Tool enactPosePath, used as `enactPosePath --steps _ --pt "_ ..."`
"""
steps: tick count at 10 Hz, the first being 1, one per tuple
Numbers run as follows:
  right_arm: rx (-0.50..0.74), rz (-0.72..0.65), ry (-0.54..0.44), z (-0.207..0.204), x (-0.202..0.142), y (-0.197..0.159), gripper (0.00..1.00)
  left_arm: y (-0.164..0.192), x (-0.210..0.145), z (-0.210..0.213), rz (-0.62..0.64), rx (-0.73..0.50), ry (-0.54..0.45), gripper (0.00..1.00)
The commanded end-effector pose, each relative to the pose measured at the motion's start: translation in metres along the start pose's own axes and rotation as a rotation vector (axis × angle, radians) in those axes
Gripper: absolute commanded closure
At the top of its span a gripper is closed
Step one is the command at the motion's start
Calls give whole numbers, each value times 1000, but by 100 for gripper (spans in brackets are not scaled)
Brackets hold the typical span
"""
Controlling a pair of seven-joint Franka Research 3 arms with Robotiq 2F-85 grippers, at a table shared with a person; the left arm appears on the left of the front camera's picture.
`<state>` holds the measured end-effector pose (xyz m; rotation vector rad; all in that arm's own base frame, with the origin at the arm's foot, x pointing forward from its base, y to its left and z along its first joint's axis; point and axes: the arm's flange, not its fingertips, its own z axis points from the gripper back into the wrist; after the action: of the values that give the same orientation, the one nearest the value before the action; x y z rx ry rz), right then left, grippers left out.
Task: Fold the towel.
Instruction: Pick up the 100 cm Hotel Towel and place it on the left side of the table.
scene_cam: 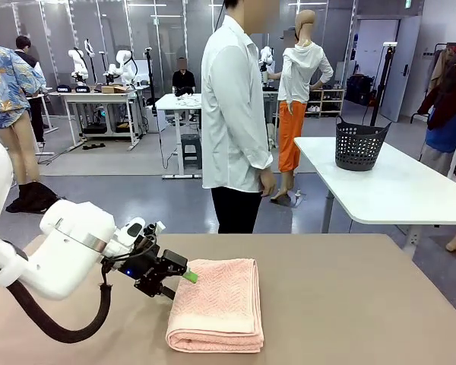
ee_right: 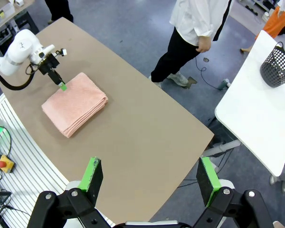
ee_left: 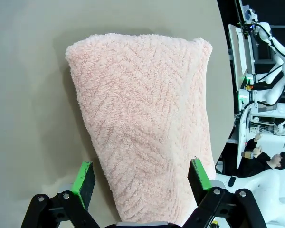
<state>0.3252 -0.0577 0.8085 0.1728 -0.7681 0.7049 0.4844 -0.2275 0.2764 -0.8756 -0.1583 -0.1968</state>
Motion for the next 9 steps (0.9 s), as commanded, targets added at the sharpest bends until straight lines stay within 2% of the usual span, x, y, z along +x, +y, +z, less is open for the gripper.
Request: enactPosePath --steps 1,2,3,4,6,7,8,9 --pt "-4 -5 1 0 0 0 0 -1 0 -12 3 -33 -23 0" --pt "-4 -5 1 0 0 0 0 -1 -1 -14 1 -33 -18 40" --pt "-4 -5 1 0 0 0 0 -1 -1 -16 5 -35 -11 60" --pt "-4 -5 1 0 0 0 0 -1 -2 -17 6 -36 -5 100" --pt "-4 -5 1 0 0 0 0 -1 -3 -16 7 -37 -7 100" --pt "-4 -5 1 0 0 0 0 -1 -3 -16 6 -39 -7 87" --pt "-4 -5 1 0 0 0 0 0 -2 -15 5 -40 -4 96" --pt "-4 -5 1 0 0 0 0 2 -2 -14 5 -42 -1 100"
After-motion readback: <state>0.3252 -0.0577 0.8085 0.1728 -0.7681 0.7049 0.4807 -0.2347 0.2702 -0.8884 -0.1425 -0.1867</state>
